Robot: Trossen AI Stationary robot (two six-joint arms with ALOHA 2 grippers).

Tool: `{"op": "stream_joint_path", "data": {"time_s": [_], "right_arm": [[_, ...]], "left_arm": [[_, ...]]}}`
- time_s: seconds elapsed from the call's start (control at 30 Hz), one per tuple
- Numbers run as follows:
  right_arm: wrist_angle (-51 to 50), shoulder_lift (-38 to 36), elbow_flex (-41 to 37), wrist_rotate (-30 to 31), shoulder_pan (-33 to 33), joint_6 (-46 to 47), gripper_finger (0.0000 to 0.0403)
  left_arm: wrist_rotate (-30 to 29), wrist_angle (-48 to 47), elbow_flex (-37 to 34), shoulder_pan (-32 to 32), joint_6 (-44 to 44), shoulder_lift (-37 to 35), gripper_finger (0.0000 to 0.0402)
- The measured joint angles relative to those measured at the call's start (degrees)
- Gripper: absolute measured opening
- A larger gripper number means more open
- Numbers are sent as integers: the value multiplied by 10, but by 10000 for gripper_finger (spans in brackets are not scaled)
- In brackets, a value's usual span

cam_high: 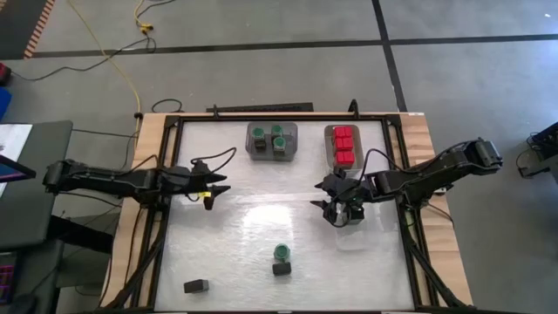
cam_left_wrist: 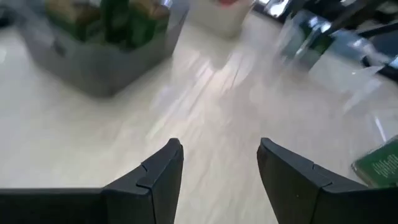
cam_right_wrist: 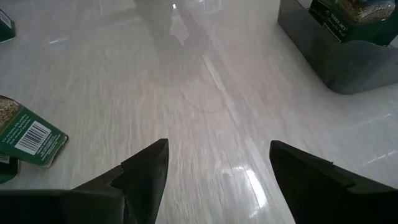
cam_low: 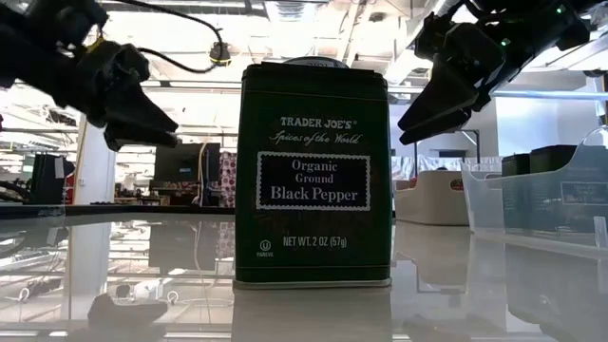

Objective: Sort spices by type
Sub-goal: Move the bottom left black seasoning can to the center of the table

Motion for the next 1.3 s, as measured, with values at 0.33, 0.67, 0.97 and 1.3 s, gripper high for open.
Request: {"op": "stream_joint_path", "data": {"time_s": [0.33,0.67,0.97,1.3], "right_arm": [[-5,0,0,0,0,0,304],[-66,0,0,-1,0,35,304],[-73,0,0,-1,6,40,304],[-76,0,0,0,16,50,304]], "left_arm": [[-16,-173,214,-112,-33,147,195],[-47,-363,434,-279,-128,361,195],[-25,-576,649,-391,-247,535,195],[51,-628,704,-466,-367,608,194]]}}
